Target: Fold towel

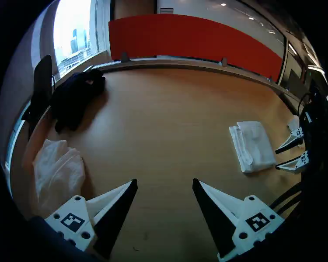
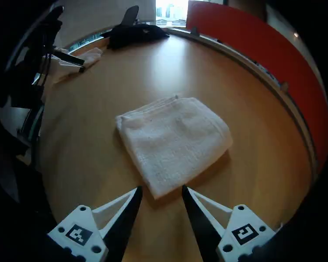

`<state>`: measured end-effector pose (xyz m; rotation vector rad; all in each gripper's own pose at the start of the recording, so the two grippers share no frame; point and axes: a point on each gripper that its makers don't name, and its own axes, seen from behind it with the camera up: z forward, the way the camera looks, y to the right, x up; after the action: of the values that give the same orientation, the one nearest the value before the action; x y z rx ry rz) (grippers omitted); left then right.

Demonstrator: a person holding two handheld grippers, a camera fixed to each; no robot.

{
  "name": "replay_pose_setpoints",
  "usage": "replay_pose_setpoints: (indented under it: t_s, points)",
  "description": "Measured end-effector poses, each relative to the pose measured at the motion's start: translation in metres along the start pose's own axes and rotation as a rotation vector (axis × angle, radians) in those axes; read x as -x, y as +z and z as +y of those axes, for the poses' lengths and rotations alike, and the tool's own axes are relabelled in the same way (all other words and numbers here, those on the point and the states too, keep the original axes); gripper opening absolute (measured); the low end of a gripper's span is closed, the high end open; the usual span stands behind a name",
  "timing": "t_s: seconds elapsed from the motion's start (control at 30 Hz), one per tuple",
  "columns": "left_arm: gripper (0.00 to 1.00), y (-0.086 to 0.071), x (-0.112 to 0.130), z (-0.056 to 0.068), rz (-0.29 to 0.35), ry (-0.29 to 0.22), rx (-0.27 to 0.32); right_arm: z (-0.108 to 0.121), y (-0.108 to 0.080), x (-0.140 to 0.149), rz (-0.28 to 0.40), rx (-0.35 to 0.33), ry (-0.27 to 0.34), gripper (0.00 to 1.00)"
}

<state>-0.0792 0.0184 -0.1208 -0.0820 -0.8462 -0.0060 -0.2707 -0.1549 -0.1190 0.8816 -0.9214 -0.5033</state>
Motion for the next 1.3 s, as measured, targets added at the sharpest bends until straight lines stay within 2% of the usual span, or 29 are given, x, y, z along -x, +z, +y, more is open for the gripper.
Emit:
replay_pose_setpoints:
  t_s: [0.67, 0.9, 0.97, 1.17, 1.3]
  points:
    - [0.94, -0.002, 0.002, -0.001, 0.001, -0.001, -0.001, 0.019, 0.005, 0.012, -0.025, 0.083, 0.025, 0.69]
    - [0.94, -0.002, 0.001, 0.000, 0.003, -0.003, -0.001, 0.017, 0.004, 0.011, -0.025, 0.072, 0.020, 0.68]
    - [0.94, -0.002, 0.001, 0.000, 0.003, -0.002, -0.001, 0.014, 0.004, 0.011, -0.023, 0.061, 0.024, 0.64]
    - [0.94, -0.002, 0.002, -0.002, 0.003, -0.002, -0.003, 0.006, 0.006, 0.012, -0.029, 0.027, 0.046, 0.40]
    - [0.94, -0.002, 0.002, -0.002, 0.003, -0.004, -0.003, 0.003, 0.006, 0.013, -0.028, 0.016, 0.051, 0.33]
